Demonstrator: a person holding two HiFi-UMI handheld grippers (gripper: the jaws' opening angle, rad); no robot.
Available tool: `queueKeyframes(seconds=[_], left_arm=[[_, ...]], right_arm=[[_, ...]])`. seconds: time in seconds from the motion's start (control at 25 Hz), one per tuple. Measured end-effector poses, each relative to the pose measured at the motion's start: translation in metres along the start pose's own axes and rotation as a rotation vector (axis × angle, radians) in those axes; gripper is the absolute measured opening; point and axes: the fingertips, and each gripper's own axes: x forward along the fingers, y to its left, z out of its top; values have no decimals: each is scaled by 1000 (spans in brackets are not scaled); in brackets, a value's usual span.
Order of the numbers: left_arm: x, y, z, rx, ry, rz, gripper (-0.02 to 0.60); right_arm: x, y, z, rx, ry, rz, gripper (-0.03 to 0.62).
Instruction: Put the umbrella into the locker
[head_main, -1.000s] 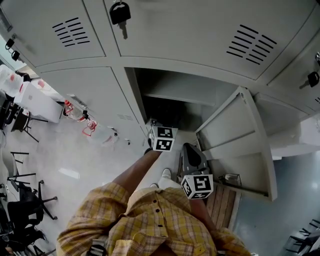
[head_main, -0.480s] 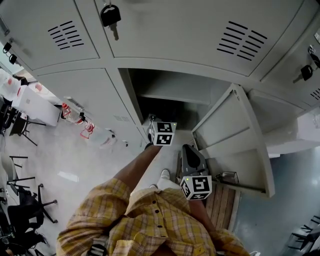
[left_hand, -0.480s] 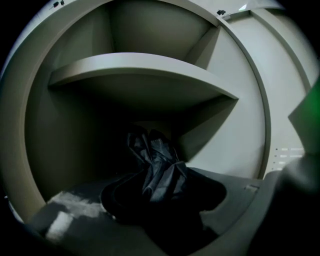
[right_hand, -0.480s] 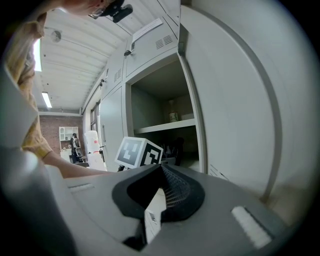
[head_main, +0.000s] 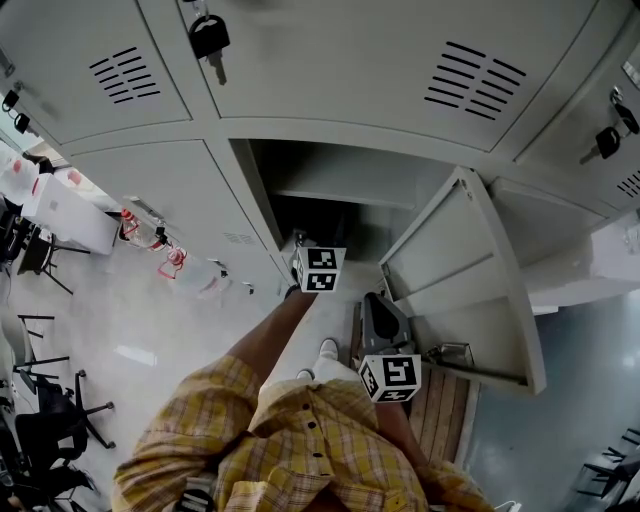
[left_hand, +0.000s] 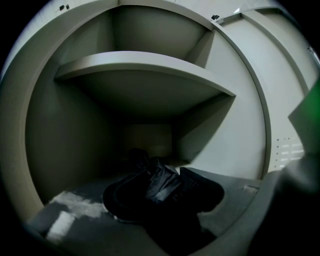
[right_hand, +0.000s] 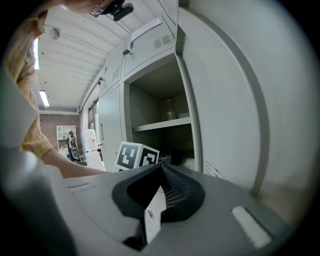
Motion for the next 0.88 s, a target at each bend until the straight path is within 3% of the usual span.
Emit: queueKeyframes(seconds=[0.52,0.88], left_arm=[[-43,1,35,19,-46,-14,216],[-99,-8,51,-23,-84,-62,120]], right_arm=[[-13,21,4,-17,-14,9,0],[-34,36,5,-20,-28,-12,0]])
